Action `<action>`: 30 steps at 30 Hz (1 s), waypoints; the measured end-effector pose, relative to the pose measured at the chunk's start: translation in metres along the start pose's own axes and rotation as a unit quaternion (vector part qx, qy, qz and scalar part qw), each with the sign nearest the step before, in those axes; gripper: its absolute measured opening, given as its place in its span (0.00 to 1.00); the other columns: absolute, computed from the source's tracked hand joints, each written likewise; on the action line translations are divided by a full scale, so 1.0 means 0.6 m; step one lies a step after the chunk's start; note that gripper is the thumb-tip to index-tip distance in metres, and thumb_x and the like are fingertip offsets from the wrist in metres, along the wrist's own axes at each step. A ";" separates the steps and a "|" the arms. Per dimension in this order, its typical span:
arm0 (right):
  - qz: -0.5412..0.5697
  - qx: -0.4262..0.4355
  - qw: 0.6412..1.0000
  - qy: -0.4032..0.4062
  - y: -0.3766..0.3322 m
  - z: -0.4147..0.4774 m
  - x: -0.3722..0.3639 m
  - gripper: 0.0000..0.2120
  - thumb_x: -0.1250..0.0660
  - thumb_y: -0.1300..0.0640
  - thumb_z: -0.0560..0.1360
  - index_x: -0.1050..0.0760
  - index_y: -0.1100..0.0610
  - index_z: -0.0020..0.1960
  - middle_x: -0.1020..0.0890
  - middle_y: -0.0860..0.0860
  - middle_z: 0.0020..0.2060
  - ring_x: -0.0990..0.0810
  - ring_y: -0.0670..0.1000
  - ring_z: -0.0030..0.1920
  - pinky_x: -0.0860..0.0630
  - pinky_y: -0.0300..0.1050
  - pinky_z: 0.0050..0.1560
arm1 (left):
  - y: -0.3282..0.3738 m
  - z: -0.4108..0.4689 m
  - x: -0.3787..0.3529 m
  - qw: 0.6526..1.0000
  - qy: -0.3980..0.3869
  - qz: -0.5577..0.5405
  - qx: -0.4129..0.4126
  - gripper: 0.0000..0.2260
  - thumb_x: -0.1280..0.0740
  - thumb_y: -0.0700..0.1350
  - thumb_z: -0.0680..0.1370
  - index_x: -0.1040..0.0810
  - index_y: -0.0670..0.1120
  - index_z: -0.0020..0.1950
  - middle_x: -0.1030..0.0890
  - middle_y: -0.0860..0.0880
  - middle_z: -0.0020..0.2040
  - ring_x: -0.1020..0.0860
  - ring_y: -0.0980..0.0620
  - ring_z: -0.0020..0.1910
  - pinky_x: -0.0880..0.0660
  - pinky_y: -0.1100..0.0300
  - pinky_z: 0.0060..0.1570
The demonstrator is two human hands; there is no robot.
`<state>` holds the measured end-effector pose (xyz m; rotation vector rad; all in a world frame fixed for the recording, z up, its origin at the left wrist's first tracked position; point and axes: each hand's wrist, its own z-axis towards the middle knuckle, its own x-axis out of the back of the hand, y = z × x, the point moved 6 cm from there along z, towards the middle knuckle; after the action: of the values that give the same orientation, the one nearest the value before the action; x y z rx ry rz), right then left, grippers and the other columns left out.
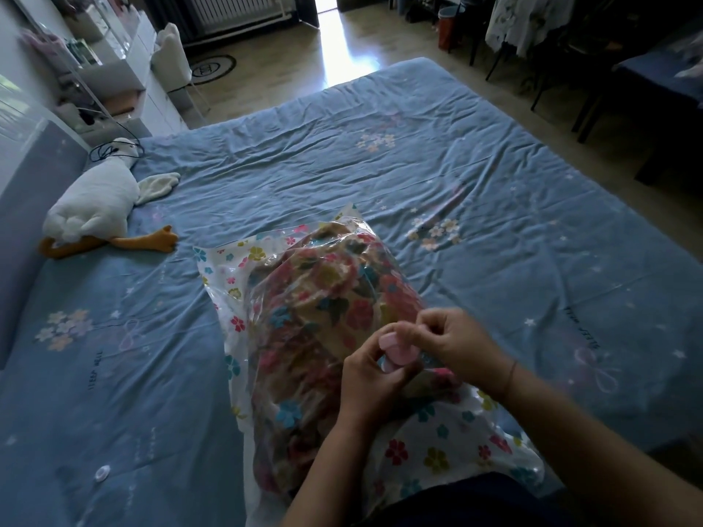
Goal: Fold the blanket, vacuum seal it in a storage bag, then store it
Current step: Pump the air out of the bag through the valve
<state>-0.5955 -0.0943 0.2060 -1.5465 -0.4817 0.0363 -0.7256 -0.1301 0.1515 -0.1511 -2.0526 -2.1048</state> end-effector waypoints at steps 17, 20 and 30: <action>-0.052 -0.018 0.998 0.005 0.013 -0.018 0.004 0.23 0.31 0.39 0.68 0.31 0.58 0.29 0.30 0.48 0.24 0.33 0.44 0.26 0.35 0.44 0.30 | 0.010 -0.007 -0.004 1.000 -0.008 0.000 -0.006 0.18 0.21 0.45 0.66 0.19 0.57 0.52 0.16 0.61 0.48 0.19 0.63 0.49 0.25 0.70 0.49; 0.057 0.075 0.995 0.016 -0.089 -0.024 0.032 0.22 0.31 0.48 0.72 0.32 0.61 0.28 0.32 0.46 0.22 0.35 0.42 0.25 0.36 0.36 0.27 | -0.004 -0.001 -0.001 1.000 -0.003 0.016 0.000 0.18 0.21 0.41 0.67 0.19 0.54 0.53 0.15 0.59 0.48 0.18 0.62 0.48 0.24 0.67 0.49; -0.049 -0.020 0.999 -0.012 0.016 -0.003 -0.002 0.24 0.31 0.38 0.67 0.32 0.55 0.27 0.32 0.43 0.20 0.36 0.41 0.24 0.37 0.41 0.29 | 0.001 -0.004 -0.001 1.000 0.002 0.001 -0.001 0.18 0.22 0.44 0.67 0.18 0.53 0.55 0.15 0.59 0.50 0.18 0.60 0.51 0.24 0.65 0.52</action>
<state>-0.5932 -0.0960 0.1964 -1.5619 -0.5798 -0.0295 -0.7248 -0.1326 0.1516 -0.1492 -2.0476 -2.1046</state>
